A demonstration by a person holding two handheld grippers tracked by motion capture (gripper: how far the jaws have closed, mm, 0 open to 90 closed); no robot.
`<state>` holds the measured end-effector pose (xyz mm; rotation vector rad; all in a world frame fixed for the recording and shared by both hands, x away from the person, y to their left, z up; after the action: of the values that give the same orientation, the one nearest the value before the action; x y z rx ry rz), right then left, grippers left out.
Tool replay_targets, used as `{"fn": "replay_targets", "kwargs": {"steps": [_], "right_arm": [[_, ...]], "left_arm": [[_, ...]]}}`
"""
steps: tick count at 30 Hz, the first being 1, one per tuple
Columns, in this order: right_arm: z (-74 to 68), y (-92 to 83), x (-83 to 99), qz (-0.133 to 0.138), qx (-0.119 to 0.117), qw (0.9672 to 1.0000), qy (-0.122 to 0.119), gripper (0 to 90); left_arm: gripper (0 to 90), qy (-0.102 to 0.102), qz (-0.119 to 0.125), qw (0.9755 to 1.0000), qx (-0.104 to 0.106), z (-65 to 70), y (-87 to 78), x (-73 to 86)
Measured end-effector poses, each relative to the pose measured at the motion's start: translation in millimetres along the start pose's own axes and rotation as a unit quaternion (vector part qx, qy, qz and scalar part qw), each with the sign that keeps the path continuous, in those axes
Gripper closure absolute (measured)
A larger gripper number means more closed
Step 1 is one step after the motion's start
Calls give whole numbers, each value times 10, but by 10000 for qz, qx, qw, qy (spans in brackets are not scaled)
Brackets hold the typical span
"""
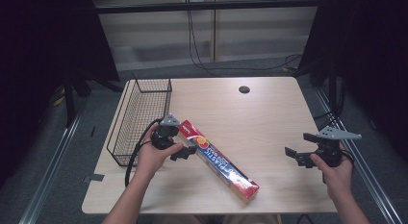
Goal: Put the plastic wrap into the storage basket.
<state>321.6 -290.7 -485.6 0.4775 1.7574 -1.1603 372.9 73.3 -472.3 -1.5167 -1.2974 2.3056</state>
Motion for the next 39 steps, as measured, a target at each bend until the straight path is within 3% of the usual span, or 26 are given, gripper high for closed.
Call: {"fn": "replay_targets", "kwargs": {"steps": [4,7,11,16,20,22,23,27,31,33,34,35,36,38,39], "right_arm": [[-6,-5,-3,-14,-29,10000,-23,23],[-8,-19,-2,-15,-33,10000,-6,22],[-19,-44,7,-9,-70,10000,-19,23],[-17,-88,-26,84,-85,9999,5,23],[-3,-87,-23,95,-93,9999,20,24],[-5,-87,-29,110,-112,9999,20,24],[-8,-87,-30,102,-112,9999,16,25],[-13,-87,-30,103,-140,9998,3,26],[-22,-90,-24,88,-209,9997,-10,27],[-22,-96,-31,110,-219,9997,14,27],[-19,-97,-34,124,-214,9997,13,28],[-15,-98,-35,123,-221,9997,3,28],[-10,-101,-36,136,-207,9997,1,28],[-10,-103,-31,125,-225,9997,17,28],[-10,-103,-29,127,-236,9996,4,28]], "left_arm": [[18,9,-55,10000,20,-12,11,4],[14,71,56,9999,137,9,6,-43],[7,139,-77,9998,127,32,23,-74],[10,523,-276,9975,384,129,55,-170],[7,1193,-621,9894,553,194,96,-225],[2,1320,-705,9865,663,232,124,-247],[5,1366,-790,9855,617,237,140,-254],[18,1756,-1135,9760,607,237,213,-269],[18,2164,-1306,9650,705,270,270,-295],[18,2299,-1408,9599,765,281,306,-299],[18,2313,-1466,9589,741,288,326,-292],[17,2410,-1521,9555,766,289,343,-293],[17,2383,-1533,9556,810,310,359,-290],[17,2462,-1588,9523,854,325,396,-287],[18,2514,-1667,9493,881,326,410,-277]]}}
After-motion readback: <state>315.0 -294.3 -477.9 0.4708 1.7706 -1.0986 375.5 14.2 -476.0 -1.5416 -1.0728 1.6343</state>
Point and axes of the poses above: each handheld gripper's, and its own axes: y roughly forward along the jaws, x roughly out of its underside, z roughly to its right, the point moved 9 cm from there along y, roughly forward along the jaws, and after that the axes turned 1 degree about -y, right-handed, at the moved point
